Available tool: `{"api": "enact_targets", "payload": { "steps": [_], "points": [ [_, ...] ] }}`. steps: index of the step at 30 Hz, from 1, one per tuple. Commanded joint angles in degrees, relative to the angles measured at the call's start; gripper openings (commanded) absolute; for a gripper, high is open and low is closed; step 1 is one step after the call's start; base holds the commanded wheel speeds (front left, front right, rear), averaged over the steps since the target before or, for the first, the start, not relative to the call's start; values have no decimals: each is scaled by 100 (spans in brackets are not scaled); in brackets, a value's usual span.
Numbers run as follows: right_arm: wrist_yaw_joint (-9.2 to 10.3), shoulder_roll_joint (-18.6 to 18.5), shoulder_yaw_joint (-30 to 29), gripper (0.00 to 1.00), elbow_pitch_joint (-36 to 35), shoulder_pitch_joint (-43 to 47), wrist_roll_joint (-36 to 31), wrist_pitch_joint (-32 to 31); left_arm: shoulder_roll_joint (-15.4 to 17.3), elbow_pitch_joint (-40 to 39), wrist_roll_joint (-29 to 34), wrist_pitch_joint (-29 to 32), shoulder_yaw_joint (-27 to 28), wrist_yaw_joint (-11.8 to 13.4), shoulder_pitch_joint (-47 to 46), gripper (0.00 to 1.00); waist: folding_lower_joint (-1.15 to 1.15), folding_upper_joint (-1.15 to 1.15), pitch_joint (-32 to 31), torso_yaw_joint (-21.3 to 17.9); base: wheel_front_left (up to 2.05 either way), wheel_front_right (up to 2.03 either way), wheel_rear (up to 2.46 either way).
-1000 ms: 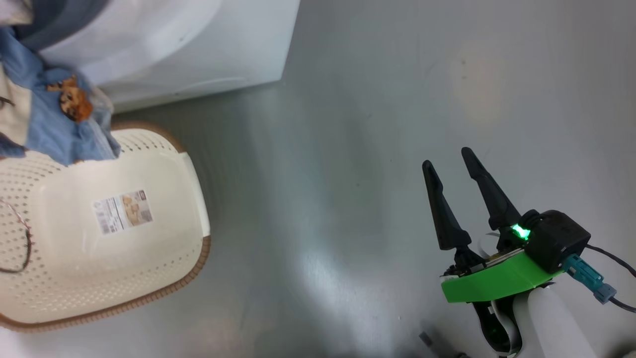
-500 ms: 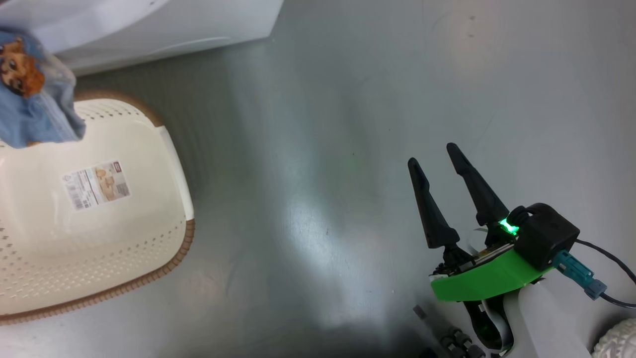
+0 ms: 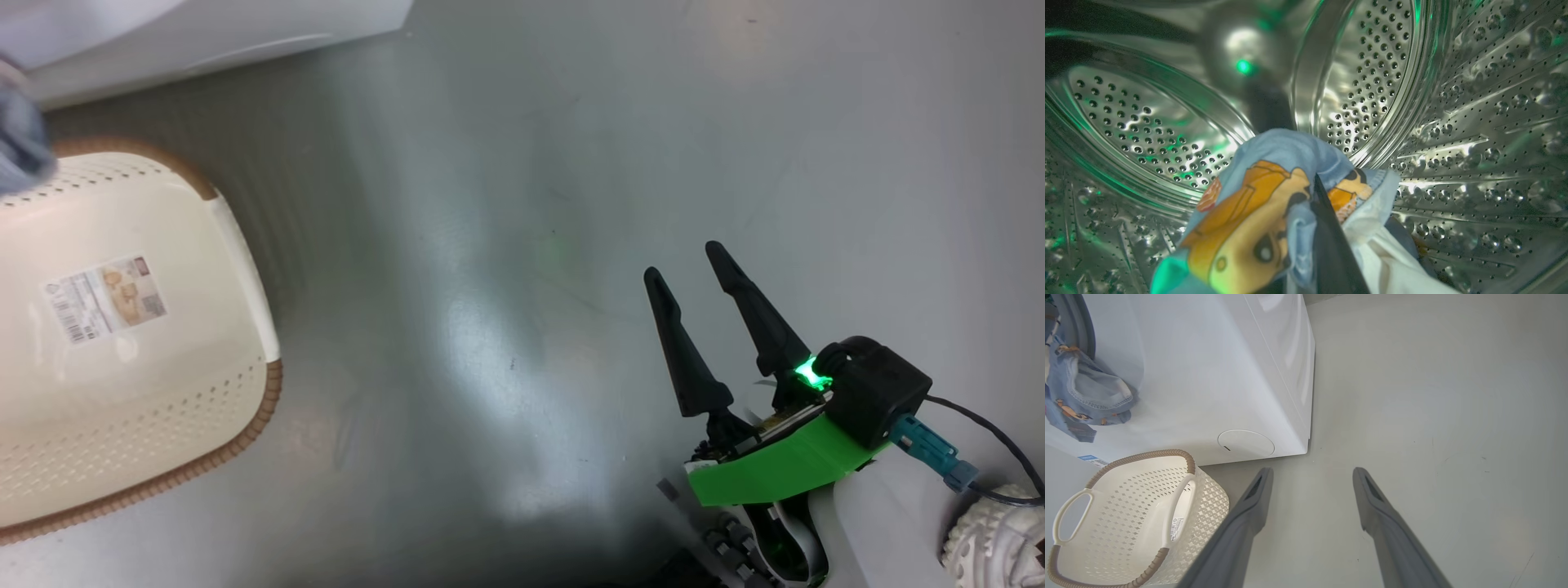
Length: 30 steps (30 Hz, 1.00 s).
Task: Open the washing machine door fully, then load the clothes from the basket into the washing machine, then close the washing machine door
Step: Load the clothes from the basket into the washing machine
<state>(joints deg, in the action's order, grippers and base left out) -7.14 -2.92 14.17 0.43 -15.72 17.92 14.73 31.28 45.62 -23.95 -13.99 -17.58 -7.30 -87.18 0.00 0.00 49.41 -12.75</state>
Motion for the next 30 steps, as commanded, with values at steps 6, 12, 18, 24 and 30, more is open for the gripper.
{"api": "enact_targets", "payload": {
  "steps": [6, 12, 18, 24, 30],
  "points": [
    [-35, 4, 210, 100, -128, 54, 102, 27, 449, -341, 136, -97, 327, 50, -108, 0, 0, 0, 74, -115, 0, 0, 0],
    [-35, 4, 239, 100, -44, 63, 112, 27, 430, 281, 46, 106, 285, 27, -24, 0, 0, 0, 50, -122, 0, 0, 0],
    [-35, 4, 252, 100, 26, 71, 111, 27, 384, 732, -205, 617, 119, -8, -117, 0, 0, 0, 5, -111, 0, 0, 0],
    [-35, 4, 217, 100, 28, 5, 102, 27, 344, 909, -327, 604, -30, -15, -130, 100, 0, 0, -46, -77, 0, 0, 0],
    [-35, 4, 176, 100, 64, -13, 95, 27, 287, 967, -366, 473, -228, -17, -112, 100, 0, 0, -144, -31, 0, 0, 0]
  ]
}}
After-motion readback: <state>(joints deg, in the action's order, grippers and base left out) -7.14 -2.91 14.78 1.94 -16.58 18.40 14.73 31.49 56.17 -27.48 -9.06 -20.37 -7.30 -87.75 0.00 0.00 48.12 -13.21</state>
